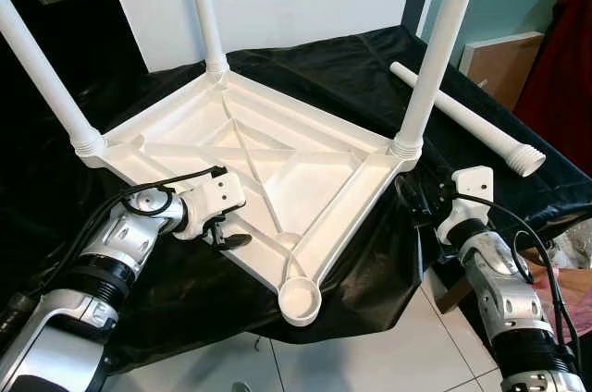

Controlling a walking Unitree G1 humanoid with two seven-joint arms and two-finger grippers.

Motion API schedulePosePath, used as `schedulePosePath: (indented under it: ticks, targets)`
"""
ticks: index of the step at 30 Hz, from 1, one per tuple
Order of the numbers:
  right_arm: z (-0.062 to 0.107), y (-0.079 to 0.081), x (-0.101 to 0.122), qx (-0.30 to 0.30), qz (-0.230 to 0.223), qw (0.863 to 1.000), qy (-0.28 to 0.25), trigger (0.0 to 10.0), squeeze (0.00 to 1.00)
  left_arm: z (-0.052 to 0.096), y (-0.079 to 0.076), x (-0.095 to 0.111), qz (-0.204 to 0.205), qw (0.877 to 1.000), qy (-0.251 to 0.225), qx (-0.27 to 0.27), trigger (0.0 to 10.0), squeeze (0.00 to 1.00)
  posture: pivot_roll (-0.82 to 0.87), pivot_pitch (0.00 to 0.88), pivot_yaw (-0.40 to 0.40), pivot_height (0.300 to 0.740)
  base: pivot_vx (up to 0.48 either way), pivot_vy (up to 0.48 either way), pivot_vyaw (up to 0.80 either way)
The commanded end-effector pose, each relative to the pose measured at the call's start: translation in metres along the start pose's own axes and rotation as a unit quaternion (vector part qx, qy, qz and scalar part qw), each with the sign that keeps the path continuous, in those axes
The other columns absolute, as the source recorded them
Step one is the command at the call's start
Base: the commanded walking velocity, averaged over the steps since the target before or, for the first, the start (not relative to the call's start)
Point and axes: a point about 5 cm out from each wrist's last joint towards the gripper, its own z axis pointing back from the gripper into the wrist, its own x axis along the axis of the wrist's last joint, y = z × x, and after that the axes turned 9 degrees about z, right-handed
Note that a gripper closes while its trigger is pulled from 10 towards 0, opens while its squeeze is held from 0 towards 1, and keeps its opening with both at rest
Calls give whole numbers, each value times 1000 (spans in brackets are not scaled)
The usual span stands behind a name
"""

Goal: Building children table

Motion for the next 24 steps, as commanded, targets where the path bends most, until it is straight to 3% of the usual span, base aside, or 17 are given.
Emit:
schedulePosePath:
  ticks: [1, 9, 13, 20, 21, 23, 24]
  targets:
    - [2, 0, -2, 3, -1, 1000, 7, 10000, 0, 0, -10, -10, 3, 996, 32, -82, 10000, 0, -97, 72, 25, 740, 0, 0, 0]
    - [1, 1, -2, 2, -4, 1000, 8, 10000, 0, -8, -7, -4, -4, 997, 23, -74, 10000, 0, -83, 83, 24, 740, 0, 0, 0]
    - [-4, 2, 1, 3, -4, 1000, 4, 10000, 0, -18, -6, -4, -25, 995, 53, -76, 10000, 0, -84, 93, 36, 740, 0, 0, 0]
    - [-3, 1, 2, 3, -2, 1000, 2, 10000, 0, -20, -7, -4, -35, 993, 69, -92, 10000, 0, -89, 97, 43, 740, 0, 0, 0]
    - [-2, 1, 2, 1, -1, 1000, 2, 10000, 0, -20, -7, -3, -34, 992, 70, -98, 4902, 0, -95, 101, 51, 740, 0, 0, 0]
    - [-2, 1, 2, 1, -1, 1000, 2, 10000, 0, -20, -7, -3, -34, 992, 70, -98, 4902, 0, -95, 101, 51, 740, 0, 0, 0]
    - [-1, 0, 2, -2, -2, 1000, 3, 10000, 0, -20, -7, -3, -33, 992, 71, -104, 0, 0, -96, 103, 54, 740, 0, 0, 0]
